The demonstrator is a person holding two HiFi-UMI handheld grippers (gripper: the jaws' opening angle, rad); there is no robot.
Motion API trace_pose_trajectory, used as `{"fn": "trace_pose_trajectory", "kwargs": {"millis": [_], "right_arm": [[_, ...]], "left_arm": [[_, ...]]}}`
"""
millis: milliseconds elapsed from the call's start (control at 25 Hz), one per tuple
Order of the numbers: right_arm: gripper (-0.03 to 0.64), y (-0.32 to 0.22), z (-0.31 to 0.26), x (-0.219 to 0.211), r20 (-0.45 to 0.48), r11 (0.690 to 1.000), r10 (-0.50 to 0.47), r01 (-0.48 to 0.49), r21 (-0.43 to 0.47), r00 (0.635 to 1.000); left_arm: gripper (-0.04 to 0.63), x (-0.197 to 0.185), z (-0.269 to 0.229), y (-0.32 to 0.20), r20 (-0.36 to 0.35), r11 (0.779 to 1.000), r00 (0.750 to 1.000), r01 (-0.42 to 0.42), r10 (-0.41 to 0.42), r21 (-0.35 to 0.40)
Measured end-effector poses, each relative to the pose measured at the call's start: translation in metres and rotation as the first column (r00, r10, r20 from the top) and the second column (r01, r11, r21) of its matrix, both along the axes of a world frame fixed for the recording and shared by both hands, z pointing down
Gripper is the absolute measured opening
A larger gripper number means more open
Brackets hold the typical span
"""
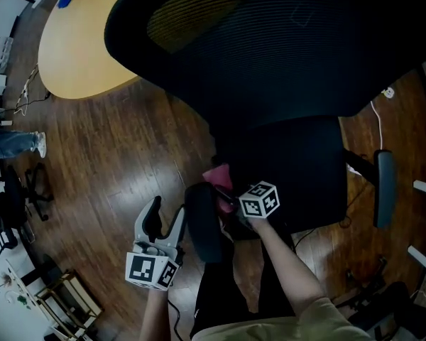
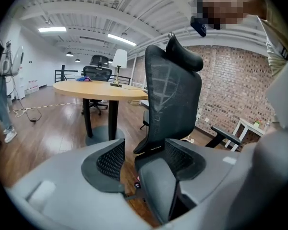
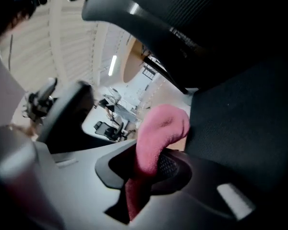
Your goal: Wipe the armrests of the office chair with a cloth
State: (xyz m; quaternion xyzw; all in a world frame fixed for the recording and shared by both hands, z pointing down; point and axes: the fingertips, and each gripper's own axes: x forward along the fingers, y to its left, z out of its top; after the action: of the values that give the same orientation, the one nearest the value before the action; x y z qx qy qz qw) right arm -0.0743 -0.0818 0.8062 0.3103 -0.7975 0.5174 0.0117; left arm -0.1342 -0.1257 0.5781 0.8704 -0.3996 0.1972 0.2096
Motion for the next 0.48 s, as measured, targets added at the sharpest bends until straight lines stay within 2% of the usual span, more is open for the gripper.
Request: {"fn": "trace_pose_trajectory", "kwargs": {"millis": [120, 160, 240, 320, 360, 480], "right_arm": [[0.052, 0.040, -0.062, -0.012, 0.243, 0.996, -0.032, 0.009, 0.092, 0.969], [0.052, 0.051, -0.075, -0.017, 0.299, 0.993, -0.042, 0.007, 0.116, 0.953], [0.052, 0.056, -0.077, -0.021, 0.340, 0.991, -0.025, -0.021, 0.131, 0.940], [0.056, 0.047, -0.059, -0.018, 0.314, 0.993, 0.014, -0.049, 0.106, 0.949], [0.057, 0.041, -0.043, -0.015, 0.267, 0.995, 0.036, -0.058, 0.078, 0.963], [0.054, 0.027, 0.016, -0.013, 0.058, 0.997, 0.066, -0.064, -0.040, 0.996]], "left_arm": [[0.239, 0.003, -0.009, -0.002, -0.024, 1.000, 1.000, 0.009, -0.009, 0.003], [0.238, 0.004, -0.011, -0.002, -0.031, 1.000, 0.999, 0.012, -0.012, 0.002], [0.236, 0.007, -0.010, -0.003, -0.038, 1.000, 0.999, 0.016, -0.016, 0.003], [0.236, 0.010, -0.005, -0.003, -0.036, 1.000, 0.999, 0.016, -0.016, 0.000], [0.236, 0.011, -0.002, -0.002, -0.033, 1.000, 0.999, 0.015, -0.015, -0.003], [0.236, 0.011, 0.009, 0.005, -0.019, 1.000, 1.000, 0.011, -0.011, -0.023]]}}
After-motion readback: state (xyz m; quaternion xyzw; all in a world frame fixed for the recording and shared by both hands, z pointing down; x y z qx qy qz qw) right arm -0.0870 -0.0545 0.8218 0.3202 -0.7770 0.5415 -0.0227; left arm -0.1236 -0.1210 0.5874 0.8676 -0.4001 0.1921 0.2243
